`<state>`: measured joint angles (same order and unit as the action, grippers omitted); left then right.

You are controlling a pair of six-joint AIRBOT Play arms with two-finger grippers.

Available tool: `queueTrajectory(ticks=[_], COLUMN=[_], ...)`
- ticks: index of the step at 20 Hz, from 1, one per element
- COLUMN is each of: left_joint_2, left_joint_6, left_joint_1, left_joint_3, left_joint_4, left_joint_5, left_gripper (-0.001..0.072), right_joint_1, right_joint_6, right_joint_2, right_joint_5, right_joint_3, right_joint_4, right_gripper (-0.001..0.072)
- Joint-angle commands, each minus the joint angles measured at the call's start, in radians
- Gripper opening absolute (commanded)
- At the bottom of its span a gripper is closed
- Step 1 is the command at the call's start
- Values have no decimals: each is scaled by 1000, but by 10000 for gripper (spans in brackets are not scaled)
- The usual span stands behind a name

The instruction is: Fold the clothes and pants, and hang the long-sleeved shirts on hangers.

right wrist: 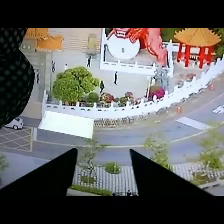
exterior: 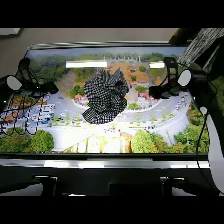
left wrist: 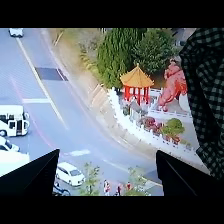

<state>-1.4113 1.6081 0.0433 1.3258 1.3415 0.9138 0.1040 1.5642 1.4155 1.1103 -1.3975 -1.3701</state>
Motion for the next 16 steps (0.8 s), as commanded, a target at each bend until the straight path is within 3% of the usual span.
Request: queueTrajectory(ticks=[1, 5, 11, 12, 13, 14, 15, 16], left_joint_2=[-11, -18, -40, -41, -41, -41, -41, -39], left_joint_6=[1, 1, 1, 1, 1, 1, 1, 0], left_joint_1=[1, 1, 1, 1, 1, 2, 7, 19], left_joint_3=[0, 0, 0, 0, 0, 0, 1, 1], left_joint_4=[-16, -33, -34, -34, -34, -39, -62, -103], left_joint_5=[-21, -43, -43, -43, -43, -39, -30, -13], left_gripper=[720, 720, 720, 720, 720, 720, 720, 720], right_joint_1=[1, 35, 211, 226, 231, 231, 228, 224], right_joint_6=[60, -23, 8, 15, 15, 15, 18, 34], right_joint_2=[49, 188, 303, 311, 312, 309, 295, 271], right_joint_5=[34, -6, -220, -230, -227, -213, -193, -176], right_joint_3=[11, 12, 12, 12, 12, 11, 11, 11], right_joint_4=[190, 512, 550, 547, 547, 547, 533, 492], right_gripper=[681, 693, 691, 655, 522, 251, 66, 27])
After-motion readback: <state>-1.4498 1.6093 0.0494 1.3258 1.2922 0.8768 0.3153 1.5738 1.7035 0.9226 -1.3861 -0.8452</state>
